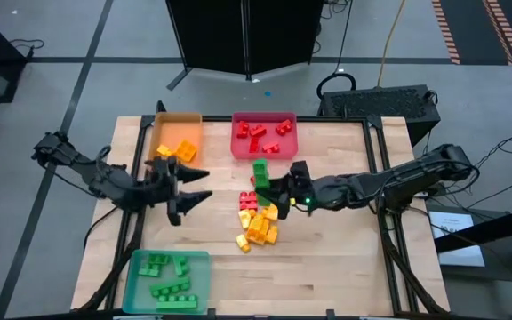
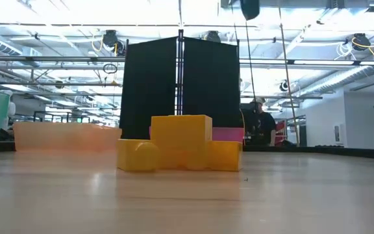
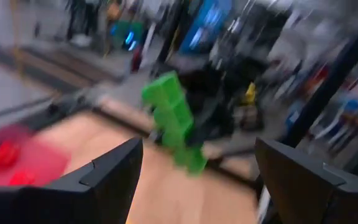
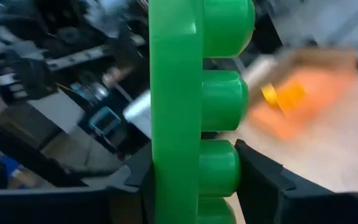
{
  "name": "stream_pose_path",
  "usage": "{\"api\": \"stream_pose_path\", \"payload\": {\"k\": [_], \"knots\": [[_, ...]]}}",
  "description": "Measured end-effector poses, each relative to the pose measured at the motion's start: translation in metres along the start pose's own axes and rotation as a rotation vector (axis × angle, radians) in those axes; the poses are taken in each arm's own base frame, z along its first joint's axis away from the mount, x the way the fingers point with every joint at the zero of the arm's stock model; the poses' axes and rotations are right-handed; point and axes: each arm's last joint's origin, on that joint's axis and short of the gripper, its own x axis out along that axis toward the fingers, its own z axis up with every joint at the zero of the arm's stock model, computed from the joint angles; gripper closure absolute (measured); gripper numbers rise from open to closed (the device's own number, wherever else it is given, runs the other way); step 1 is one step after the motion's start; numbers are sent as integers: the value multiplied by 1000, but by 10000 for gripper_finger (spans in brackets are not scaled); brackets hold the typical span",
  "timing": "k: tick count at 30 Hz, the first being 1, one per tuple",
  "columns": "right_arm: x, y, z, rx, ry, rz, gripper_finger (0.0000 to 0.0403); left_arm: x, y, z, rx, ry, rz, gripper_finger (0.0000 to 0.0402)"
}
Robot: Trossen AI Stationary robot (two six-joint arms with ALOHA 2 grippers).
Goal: Sort blocks
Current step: Put the green game piece into the blue bin
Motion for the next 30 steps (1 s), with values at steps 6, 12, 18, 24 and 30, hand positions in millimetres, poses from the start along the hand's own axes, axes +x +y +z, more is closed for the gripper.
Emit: {"api": "stream_pose_path", "payload": {"k": [6, 12, 18, 24, 30], "knots": [[2, 8, 10, -65, -98, 86, 254, 24, 0, 6, 44, -74, -116, 90], [1, 13, 13, -88, -91, 171, 254, 58, 4, -5, 39, -59, -199, 90], [-2, 23, 17, -124, -94, 193, 254, 84, 15, -10, 35, -86, -214, 90], [-3, 26, 16, -148, -46, 191, 254, 102, 25, -9, -19, -127, -273, 90], [-3, 25, 13, -155, -16, 180, 254, 115, 33, -10, -83, -134, -351, 90]]}}
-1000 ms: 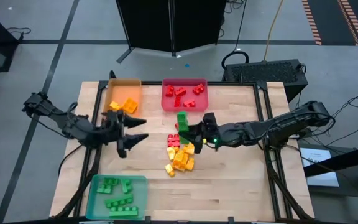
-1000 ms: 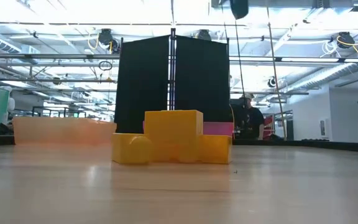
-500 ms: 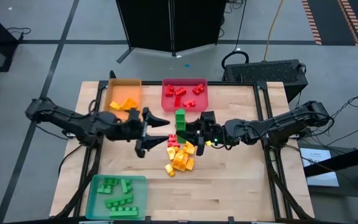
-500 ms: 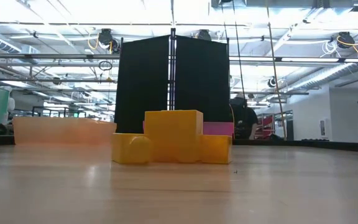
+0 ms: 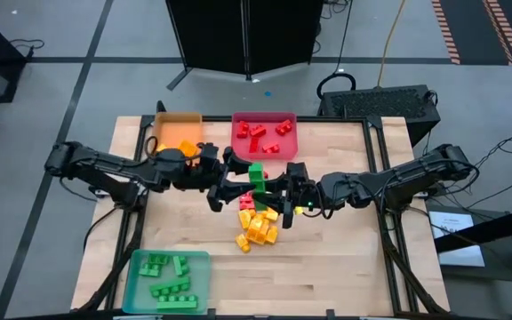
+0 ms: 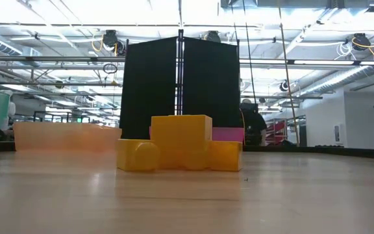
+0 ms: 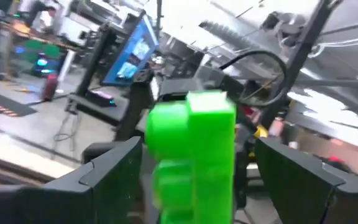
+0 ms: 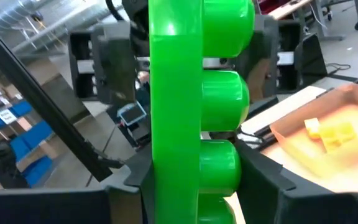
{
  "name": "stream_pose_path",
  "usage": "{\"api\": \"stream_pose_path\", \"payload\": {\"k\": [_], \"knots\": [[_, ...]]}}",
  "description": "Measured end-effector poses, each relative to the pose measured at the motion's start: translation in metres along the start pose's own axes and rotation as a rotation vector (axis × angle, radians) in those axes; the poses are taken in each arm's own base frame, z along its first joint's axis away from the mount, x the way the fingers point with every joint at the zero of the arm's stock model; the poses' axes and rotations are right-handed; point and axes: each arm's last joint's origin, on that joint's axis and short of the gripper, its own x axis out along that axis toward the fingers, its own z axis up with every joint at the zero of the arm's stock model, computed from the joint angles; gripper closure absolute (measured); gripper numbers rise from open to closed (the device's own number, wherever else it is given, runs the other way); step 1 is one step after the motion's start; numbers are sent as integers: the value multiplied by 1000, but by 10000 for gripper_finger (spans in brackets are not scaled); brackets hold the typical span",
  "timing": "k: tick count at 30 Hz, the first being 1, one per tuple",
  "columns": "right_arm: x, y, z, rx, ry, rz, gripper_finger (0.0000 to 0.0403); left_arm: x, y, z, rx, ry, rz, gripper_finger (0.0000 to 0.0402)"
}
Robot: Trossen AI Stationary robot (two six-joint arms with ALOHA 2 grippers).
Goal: Sort blocks
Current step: Put the green game piece into the blue bin
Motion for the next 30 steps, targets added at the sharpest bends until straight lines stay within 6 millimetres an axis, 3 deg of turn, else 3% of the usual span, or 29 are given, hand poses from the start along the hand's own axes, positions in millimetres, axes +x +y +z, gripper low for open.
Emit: {"api": "stream_pose_path", "payload": {"k": [10, 15, 21, 30], "knots": [[0, -1, -2, -13, 29, 10, 254, 10, 13, -11, -50, 38, -34, 90], [3, -2, -6, -19, 48, 7, 254, 10, 13, -8, -44, 13, -52, 101], [9, -4, -14, -4, 78, 11, 254, 10, 12, -6, -40, -9, -65, 139], [11, -5, -14, 2, 62, 8, 254, 10, 13, -6, -45, -6, -55, 230]]}}
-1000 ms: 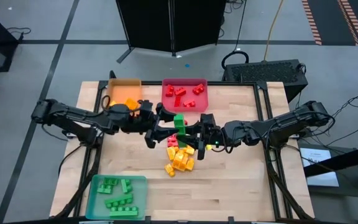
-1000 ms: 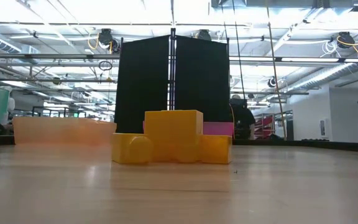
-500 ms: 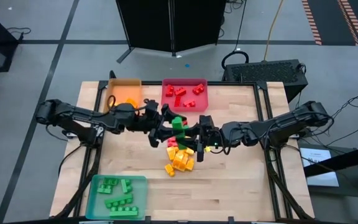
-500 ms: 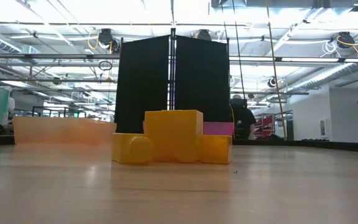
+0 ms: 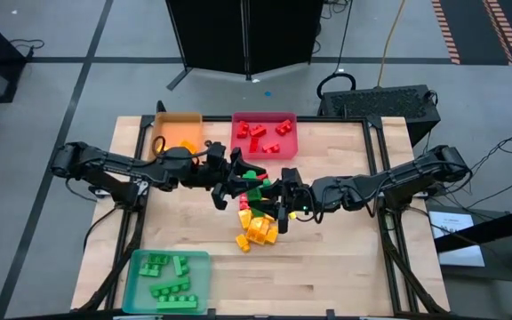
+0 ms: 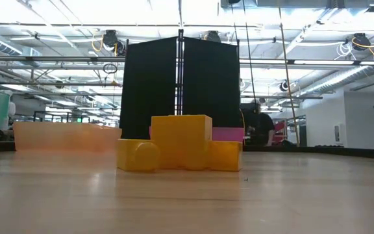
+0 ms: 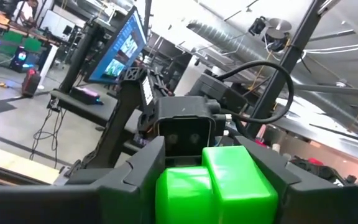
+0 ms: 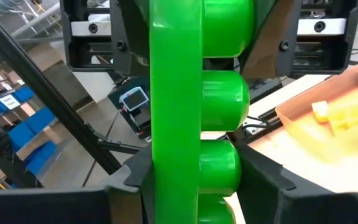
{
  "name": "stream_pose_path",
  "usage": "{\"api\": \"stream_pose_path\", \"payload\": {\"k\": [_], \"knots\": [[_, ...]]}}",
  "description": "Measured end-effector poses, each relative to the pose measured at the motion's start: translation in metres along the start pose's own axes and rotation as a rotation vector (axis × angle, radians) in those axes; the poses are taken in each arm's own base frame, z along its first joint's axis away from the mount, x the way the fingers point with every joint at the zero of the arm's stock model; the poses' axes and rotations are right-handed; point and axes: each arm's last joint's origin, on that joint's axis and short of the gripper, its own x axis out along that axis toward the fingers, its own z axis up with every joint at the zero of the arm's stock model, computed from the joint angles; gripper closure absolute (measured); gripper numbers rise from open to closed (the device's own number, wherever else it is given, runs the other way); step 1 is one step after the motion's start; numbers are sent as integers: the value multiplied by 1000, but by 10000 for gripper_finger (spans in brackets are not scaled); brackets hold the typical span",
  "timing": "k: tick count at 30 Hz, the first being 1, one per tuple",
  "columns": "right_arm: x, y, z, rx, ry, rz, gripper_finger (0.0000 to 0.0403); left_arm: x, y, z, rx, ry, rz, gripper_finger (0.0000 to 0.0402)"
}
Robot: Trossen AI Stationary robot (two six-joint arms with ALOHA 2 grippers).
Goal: Sort blocks
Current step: Put the green game piece into the blue bin
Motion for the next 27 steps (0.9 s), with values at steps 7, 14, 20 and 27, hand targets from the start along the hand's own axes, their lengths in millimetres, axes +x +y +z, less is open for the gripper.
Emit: {"api": "stream_pose_path", "payload": {"k": [7, 14, 20, 27], "knots": [[0, 0, 0, -9, -5, 1, 254, 0, 0, 0, -17, -2, 0, 231], [0, -1, 0, -20, 8, 1, 182, -2, -2, 4, -24, -8, -4, 228], [-2, -3, -4, 12, 53, -31, 46, -9, -7, 12, -2, 2, -6, 227], [-15, 0, -24, 39, 232, -107, 44, -41, -20, 1, -118, 436, -21, 225]]}}
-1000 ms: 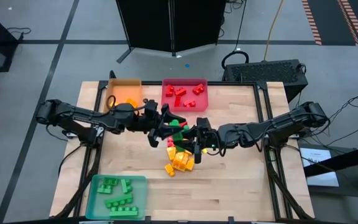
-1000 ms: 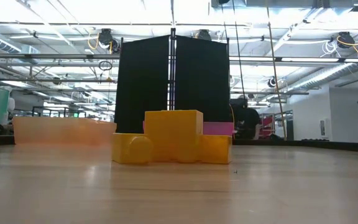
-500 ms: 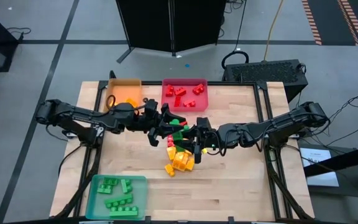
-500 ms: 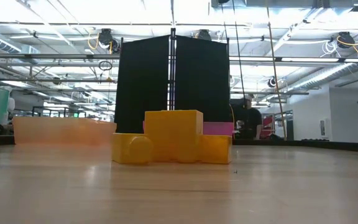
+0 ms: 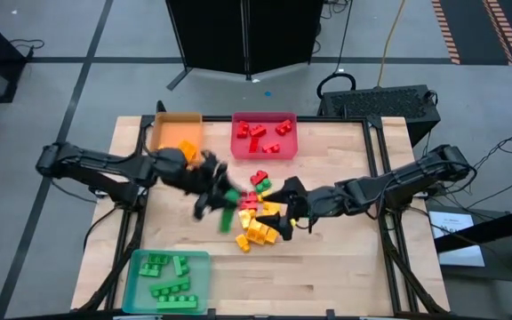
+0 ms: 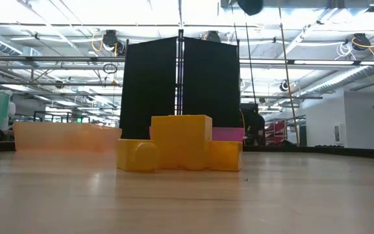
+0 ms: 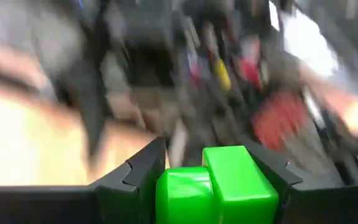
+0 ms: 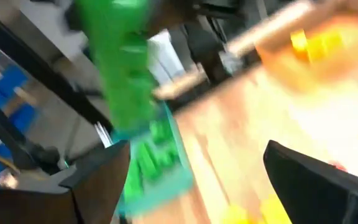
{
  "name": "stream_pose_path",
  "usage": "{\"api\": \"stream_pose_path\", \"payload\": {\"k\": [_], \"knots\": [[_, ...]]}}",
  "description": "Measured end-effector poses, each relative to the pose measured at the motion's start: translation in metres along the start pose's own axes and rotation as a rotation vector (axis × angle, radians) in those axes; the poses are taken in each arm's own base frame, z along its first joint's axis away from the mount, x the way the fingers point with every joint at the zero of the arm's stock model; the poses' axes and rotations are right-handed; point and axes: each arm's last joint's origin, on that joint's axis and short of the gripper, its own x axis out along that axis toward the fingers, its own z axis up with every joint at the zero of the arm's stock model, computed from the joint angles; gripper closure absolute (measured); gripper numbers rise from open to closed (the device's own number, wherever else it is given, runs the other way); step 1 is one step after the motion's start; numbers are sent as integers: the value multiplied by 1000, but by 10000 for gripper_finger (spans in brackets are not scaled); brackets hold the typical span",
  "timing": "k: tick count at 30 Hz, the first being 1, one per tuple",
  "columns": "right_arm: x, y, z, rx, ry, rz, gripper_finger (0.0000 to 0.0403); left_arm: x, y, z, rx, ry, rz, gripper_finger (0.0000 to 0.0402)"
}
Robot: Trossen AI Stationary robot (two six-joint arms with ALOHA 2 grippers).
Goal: Sort blocks
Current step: Put the green game piece into the blue bin, then put the yellow game piece into the yellow bin
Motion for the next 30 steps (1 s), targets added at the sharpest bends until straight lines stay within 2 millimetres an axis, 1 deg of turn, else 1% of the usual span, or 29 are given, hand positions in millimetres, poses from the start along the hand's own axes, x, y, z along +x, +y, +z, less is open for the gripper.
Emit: {"api": "stream_pose_path", "payload": {"k": [4, 7, 9, 12, 14, 17, 22, 24, 26, 28, 30], "knots": [[-4, 2, -15, 15, 95, -41, 61, -16, -23, -39, -81, 350, 14, 225], [-7, 2, -23, 27, 145, -70, 64, -27, -44, -69, -138, 549, 63, 224], [-8, 2, -25, 33, 158, -76, 64, -31, -58, -86, -166, 618, 111, 224], [-8, 1, -26, 34, 166, -86, 64, -36, -71, -105, -162, 714, 141, 215], [-9, -1, -28, 25, 183, -102, 64, -39, -76, -114, -167, 772, 157, 197], [-8, -9, -29, 1, 217, -167, 64, -42, -78, -123, -167, 841, 194, 162], [7, -29, -32, -122, 272, -260, 64, -49, -73, -136, -136, 967, 291, 114], [15, -40, -31, -163, 295, -294, 64, -52, -70, -140, -127, 1016, 336, 103], [24, -51, -33, -183, 339, -327, 64, -53, -69, -141, -127, 1032, 345, 99], [34, -61, -41, -183, 416, -344, 64, -53, -69, -141, -126, 1032, 349, 98], [46, -67, -54, -190, 487, -333, 64, -52, -68, -140, -111, 1012, 368, 98]]}}
